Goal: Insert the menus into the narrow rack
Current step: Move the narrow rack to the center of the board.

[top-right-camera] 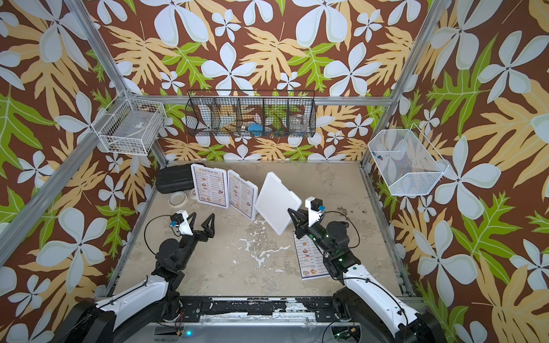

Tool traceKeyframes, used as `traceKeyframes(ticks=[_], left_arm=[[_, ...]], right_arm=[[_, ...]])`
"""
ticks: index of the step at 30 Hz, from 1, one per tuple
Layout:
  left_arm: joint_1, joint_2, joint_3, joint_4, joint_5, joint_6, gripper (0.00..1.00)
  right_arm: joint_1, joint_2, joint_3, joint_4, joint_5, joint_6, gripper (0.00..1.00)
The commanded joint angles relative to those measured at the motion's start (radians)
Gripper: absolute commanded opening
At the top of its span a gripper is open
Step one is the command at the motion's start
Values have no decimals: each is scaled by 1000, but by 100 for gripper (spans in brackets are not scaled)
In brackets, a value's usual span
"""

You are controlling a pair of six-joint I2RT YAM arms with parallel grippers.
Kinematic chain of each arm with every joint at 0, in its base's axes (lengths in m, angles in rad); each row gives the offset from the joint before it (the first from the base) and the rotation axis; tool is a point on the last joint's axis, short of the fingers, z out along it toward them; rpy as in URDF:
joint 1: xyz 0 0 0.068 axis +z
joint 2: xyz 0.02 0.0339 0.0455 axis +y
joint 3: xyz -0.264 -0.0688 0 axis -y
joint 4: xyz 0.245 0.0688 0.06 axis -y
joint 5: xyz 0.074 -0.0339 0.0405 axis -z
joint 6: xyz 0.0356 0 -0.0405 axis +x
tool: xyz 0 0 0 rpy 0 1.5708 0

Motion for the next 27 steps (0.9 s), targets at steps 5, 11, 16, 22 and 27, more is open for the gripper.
traceKeyframes(ticks=[5,11,16,22,27], left_arm=[[0,9,2,32,-2,11,93],[0,32,16,35,0,9,94],[0,138,49,127,149,7,86],[-86,503,207,268,275,16,67],[-146,717,316,353,282,2,65]], right_arm=[[98,-45,-4,-50,114,-57,10],[99,-123,-34,-81,53,-41,11],[141,-160,-78,-71,23,-4,9],[170,-264,-129,-82,61,16,9],[171,-268,-151,-73,64,22,9]])
